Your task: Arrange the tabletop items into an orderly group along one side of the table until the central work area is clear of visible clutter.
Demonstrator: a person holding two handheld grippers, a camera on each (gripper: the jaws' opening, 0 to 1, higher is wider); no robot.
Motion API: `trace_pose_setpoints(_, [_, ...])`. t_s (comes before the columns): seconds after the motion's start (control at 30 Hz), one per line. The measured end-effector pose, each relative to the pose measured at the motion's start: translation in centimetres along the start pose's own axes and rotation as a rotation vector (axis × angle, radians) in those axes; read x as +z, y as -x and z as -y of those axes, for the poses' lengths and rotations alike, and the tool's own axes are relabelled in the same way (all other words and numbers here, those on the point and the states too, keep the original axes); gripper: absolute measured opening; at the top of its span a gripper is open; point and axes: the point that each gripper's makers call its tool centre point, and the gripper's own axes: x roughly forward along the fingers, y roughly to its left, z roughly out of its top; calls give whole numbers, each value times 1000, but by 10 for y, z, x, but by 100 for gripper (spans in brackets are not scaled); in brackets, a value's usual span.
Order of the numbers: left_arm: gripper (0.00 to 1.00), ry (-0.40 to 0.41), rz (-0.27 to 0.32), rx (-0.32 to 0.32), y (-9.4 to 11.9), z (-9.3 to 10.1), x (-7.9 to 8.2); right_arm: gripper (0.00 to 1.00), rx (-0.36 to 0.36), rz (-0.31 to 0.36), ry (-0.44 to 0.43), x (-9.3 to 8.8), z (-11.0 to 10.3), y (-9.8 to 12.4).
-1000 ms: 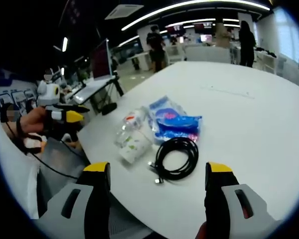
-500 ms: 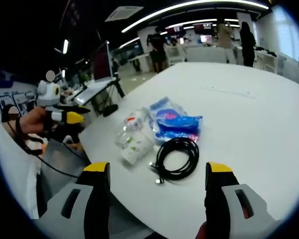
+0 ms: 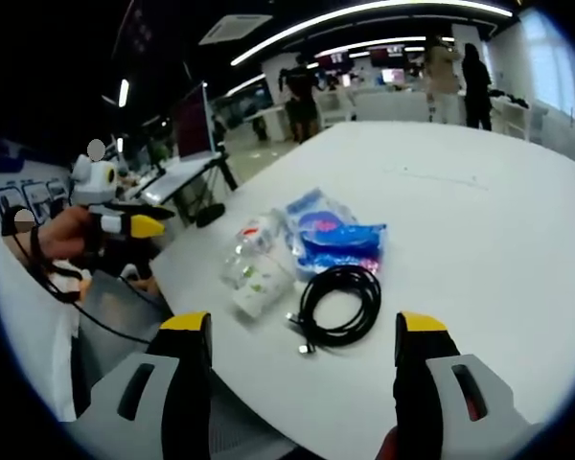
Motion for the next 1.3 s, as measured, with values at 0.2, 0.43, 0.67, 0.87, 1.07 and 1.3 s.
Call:
trace_pose_setpoints(0.2, [73,-4,-9,-9,-1,2,-1,77,-15,2,-11,-2,3,3])
trace_pose_setpoints(0.43, [73,-5,-14,-12,-4,0,-1,77,-21,2,-19,-4,1,4])
trace_pose_setpoints(0.67, [72,30,-33,7,-8,-7,-2,77,-22,3,-29,-5,0,3])
trace_pose_setpoints(0.87, [71,74,-38,28,-12,-15,-2,77,-16,1,-26,-6,-4,3])
trace_pose_setpoints(1.07, [70,85,-56,30,-21,-11,-5,77,-17,-11,-35,-12,-1,4])
trace_pose_setpoints(1.3, [69,129,-75,49,-37,-13,-2,77,-18,-27,-37,-16,2,7])
